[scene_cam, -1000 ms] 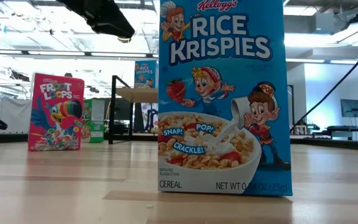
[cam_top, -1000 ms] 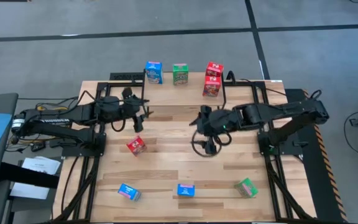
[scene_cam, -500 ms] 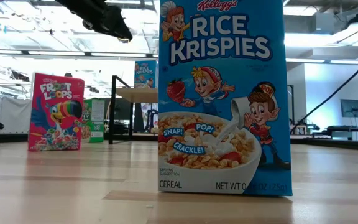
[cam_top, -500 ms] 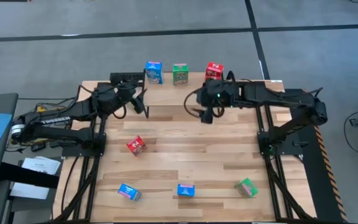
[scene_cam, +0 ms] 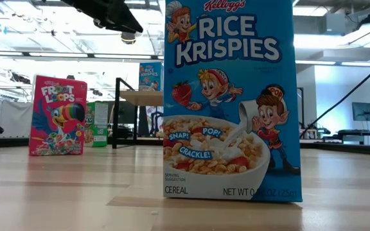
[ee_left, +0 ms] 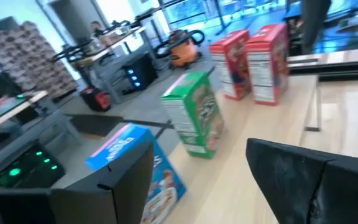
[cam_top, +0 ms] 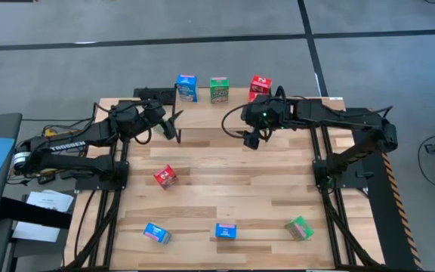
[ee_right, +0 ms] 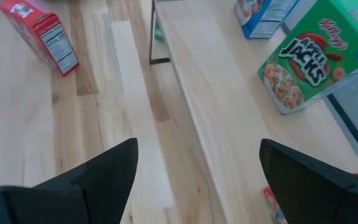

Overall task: Stack cereal on shelf
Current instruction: Put the top green cereal box on the shelf aligned with the green cereal box

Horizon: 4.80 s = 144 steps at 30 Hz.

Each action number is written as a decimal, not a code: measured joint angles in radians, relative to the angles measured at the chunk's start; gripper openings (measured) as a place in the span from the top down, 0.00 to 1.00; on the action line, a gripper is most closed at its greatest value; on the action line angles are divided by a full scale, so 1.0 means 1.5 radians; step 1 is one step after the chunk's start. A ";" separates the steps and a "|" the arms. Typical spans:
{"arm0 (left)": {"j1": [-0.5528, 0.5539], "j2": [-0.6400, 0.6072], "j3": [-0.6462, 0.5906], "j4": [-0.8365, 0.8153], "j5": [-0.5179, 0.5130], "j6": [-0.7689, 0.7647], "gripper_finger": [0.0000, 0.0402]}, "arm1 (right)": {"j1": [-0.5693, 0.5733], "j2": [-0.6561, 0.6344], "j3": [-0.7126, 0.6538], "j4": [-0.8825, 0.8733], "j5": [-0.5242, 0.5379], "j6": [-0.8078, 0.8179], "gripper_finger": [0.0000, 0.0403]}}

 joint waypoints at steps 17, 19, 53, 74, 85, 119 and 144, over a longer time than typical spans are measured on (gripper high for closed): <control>0.050 -0.013 0.000 0.062 -0.359 -0.025 0.20 | -0.037 0.000 0.000 -0.067 0.000 -0.110 0.11; 0.050 -0.014 0.000 0.065 -0.388 -0.027 0.20 | -0.047 0.000 0.000 -0.069 0.000 -0.107 0.11; 0.070 -0.013 0.004 -0.253 -0.197 0.055 0.20 | 0.070 0.000 0.000 -0.093 0.000 0.118 0.11; 0.244 0.075 0.198 -0.500 0.103 0.224 0.20 | 0.068 0.000 0.000 -0.094 0.001 0.065 0.11; 0.244 0.142 0.205 -0.587 0.157 0.325 0.20 | 0.071 0.000 -0.001 -0.094 0.000 0.076 0.11; 0.277 0.252 0.171 -0.625 0.154 0.318 0.20 | 0.089 0.000 -0.001 -0.094 -0.001 0.083 0.11; 0.279 0.330 0.171 -0.619 0.155 0.284 0.20 | 0.097 0.000 -0.048 -0.088 -0.001 0.083 0.11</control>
